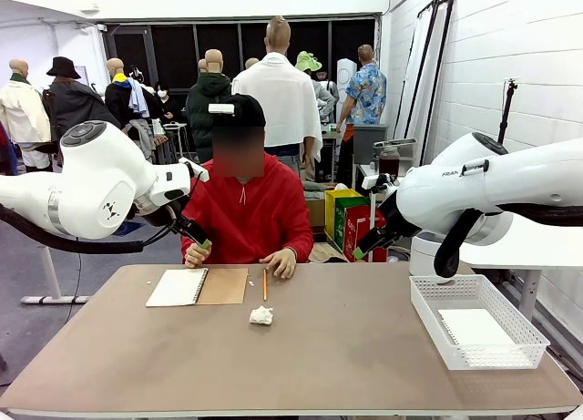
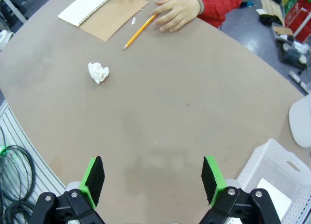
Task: Sort the paper based on its condition.
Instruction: If a person hands you a paper, place it in the Organizing basket , and if it's crumpled, put it in the Trash can.
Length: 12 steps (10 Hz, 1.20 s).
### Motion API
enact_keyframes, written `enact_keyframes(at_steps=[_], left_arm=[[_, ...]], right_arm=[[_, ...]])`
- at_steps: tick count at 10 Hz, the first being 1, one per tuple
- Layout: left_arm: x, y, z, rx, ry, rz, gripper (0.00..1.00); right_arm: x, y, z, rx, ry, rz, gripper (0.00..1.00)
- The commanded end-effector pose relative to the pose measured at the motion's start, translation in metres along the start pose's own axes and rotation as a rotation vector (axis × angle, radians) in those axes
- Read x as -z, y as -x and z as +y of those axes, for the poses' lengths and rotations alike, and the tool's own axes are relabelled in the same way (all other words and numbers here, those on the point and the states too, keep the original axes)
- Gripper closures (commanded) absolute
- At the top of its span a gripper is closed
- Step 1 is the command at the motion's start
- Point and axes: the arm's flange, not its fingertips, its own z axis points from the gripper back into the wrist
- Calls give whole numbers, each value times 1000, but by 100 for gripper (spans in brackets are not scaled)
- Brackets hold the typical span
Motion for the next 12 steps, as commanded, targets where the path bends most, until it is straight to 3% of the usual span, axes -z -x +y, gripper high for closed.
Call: enact_keyframes(at_steps=[1, 3, 6, 9, 12], left_arm=[[0, 1, 1, -2, 1, 3, 0], [0, 1, 1, -2, 1, 3, 0], [0, 1, 1, -2, 1, 3, 0], [0, 1, 1, -2, 1, 3, 0], [0, 1, 1, -2, 1, 3, 0]], right_arm=[[0, 0, 1, -4, 2, 5, 0], [0, 0, 0, 0, 0, 0, 0], [21, -30, -5, -69, -21, 81, 0], [57, -73, -9, -208, -80, 201, 0], [103, -103, -6, -308, -142, 262, 0]])
